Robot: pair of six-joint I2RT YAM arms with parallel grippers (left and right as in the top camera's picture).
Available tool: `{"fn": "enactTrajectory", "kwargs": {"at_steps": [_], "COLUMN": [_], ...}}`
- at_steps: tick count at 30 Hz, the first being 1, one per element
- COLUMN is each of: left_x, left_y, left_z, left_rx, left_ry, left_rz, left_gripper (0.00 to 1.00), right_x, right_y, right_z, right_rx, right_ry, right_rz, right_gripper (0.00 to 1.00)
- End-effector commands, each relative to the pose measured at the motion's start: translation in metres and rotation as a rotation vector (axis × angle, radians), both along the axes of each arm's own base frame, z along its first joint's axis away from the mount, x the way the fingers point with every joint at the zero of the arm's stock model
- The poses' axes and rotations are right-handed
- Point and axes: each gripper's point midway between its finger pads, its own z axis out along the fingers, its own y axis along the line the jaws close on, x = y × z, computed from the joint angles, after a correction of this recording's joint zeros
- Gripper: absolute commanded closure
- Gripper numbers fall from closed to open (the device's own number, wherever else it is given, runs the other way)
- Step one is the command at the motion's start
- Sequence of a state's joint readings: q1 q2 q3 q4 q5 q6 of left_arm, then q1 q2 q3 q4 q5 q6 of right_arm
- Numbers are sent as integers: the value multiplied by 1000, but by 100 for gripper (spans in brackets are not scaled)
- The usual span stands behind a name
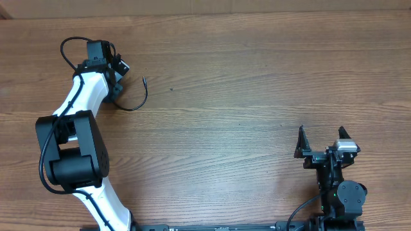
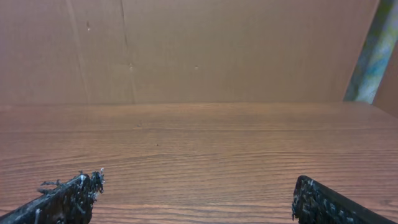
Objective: Untangle cables
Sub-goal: 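Reach the left gripper down over the black cable coil and grasp it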
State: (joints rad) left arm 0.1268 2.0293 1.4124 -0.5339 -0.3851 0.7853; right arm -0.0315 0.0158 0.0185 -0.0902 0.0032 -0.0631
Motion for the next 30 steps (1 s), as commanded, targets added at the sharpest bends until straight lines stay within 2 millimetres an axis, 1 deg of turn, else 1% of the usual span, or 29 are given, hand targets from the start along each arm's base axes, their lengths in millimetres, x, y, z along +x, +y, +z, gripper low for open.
{"fn": "enactTrajectory", "kwargs": {"at_steps": [1, 5, 7, 9, 10, 17, 20, 22, 25, 27, 29, 30], "left_x": [-1, -1, 1, 1, 1, -2, -5, -4, 2, 12, 18, 22], "left_y": [0, -1, -2, -2, -2, -3, -6, -11, -25, -43, -57, -69], "left_z": [-8, -8, -7, -7, -7, -6, 1, 11, 37, 67, 92, 109], "left_rx": [-14, -21, -29, -39, -44, -99, -121, -135, -199, -293, -383, -454], "left_ry": [10, 6, -7, -19, -25, -65, -70, -70, -79, -119, -156, -175], "left_rz": [2, 3, 18, 37, 46, 181, 234, 242, 223, 207, 202, 186], "left_gripper": [64, 72, 78, 91, 95, 96, 96, 96, 96, 96, 96, 96], "right_x": [0, 0, 0, 0, 0, 0, 0, 0, 0, 0, 0, 0], "right_y": [0, 0, 0, 0, 0, 0, 0, 0, 0, 0, 0, 0], "right_z": [-3, -3, -3, -3, -3, -3, -3, -3, -3, -3, -3, -3], "right_rx": [6, 6, 6, 6, 6, 6, 6, 6, 6, 6, 6, 6], "right_ry": [3, 3, 3, 3, 3, 3, 3, 3, 3, 3, 3, 3], "right_rz": [2, 2, 2, 2, 2, 2, 2, 2, 2, 2, 2, 2], "right_gripper": [0, 0, 0, 0, 0, 0, 0, 0, 0, 0, 0, 0]}}
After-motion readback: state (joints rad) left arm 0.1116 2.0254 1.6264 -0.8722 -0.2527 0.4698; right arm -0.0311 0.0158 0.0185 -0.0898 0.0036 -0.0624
